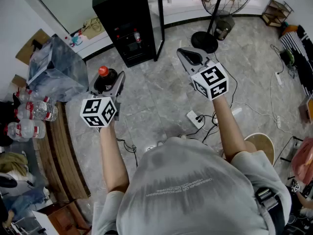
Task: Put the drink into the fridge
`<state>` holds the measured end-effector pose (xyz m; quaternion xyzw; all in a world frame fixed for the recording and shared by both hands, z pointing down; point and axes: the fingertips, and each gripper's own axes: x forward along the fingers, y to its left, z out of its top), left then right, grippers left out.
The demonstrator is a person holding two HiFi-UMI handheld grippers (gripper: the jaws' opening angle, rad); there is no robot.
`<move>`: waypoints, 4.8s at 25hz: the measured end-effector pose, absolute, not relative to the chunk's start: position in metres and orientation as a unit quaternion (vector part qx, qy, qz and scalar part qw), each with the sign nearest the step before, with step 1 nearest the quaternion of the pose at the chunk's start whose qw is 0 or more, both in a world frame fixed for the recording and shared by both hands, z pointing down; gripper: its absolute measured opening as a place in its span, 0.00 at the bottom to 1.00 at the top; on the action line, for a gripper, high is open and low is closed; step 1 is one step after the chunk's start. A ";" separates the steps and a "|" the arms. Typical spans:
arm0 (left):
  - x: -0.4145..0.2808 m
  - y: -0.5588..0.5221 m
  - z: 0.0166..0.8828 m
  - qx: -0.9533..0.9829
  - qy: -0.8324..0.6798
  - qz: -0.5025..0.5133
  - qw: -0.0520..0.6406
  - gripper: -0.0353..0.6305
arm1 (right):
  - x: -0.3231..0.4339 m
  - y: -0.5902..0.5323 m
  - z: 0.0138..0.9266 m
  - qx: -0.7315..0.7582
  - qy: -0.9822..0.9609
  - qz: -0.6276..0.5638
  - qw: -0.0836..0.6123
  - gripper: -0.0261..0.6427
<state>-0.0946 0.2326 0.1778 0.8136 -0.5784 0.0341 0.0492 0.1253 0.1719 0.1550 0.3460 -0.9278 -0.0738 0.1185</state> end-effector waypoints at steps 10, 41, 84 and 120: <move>-0.115 0.234 0.177 0.817 -0.573 0.046 0.043 0.51 | 0.102 0.171 0.148 0.348 -0.931 -0.063 0.092 0.04; -0.165 0.011 0.206 0.799 -0.594 0.026 0.091 0.51 | 0.063 -0.063 0.174 0.313 -0.940 -0.067 0.114 0.04; -0.255 -0.324 0.559 0.820 -0.559 0.030 0.115 0.51 | -0.015 -0.375 0.542 0.333 -0.926 -0.013 0.180 0.04; -0.194 -0.521 0.886 0.849 -0.512 0.068 0.110 0.51 | 0.014 -0.441 0.817 0.407 -0.894 0.028 0.186 0.04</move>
